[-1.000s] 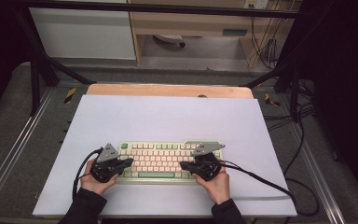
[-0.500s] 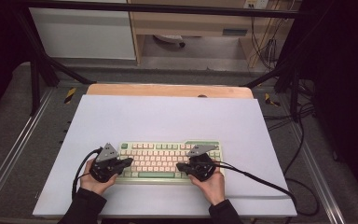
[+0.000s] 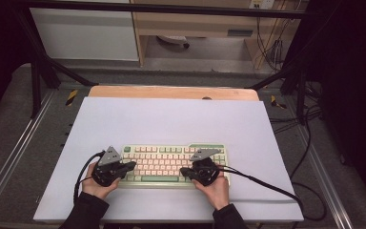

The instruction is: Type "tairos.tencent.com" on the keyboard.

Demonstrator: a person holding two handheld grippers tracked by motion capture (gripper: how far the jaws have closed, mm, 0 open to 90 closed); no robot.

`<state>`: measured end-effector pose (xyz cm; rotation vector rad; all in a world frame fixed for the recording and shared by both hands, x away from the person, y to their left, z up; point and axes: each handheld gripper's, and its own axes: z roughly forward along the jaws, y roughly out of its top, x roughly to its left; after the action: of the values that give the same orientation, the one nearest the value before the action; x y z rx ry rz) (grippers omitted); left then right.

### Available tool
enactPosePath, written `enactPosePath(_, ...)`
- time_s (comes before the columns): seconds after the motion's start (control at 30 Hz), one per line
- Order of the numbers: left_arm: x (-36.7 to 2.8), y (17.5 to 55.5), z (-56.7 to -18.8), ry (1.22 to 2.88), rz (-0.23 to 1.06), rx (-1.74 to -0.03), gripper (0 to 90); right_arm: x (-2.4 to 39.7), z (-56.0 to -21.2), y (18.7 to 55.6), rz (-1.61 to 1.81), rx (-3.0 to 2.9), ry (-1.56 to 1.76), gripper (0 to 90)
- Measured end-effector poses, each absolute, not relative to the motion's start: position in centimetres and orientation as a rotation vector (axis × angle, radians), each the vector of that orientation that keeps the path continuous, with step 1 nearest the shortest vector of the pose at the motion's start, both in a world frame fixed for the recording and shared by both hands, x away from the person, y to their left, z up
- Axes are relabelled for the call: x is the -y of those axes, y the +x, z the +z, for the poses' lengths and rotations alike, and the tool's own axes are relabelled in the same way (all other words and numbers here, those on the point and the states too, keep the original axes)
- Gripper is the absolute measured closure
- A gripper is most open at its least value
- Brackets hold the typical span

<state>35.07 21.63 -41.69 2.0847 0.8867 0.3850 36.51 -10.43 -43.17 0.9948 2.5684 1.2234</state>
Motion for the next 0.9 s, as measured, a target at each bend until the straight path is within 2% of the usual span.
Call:
enactPosePath(0.5,-21.3,35.0,-41.7,2.084,0.366,-0.885,89.9,11.8,-41.7,36.3,1.243,-2.542,0.970,90.0)
enactPosePath(0.9,-20.5,35.0,-41.7,2.097,0.364,-0.878,89.9,13.4,-41.8,36.3,1.259,-2.531,1.002,90.0)
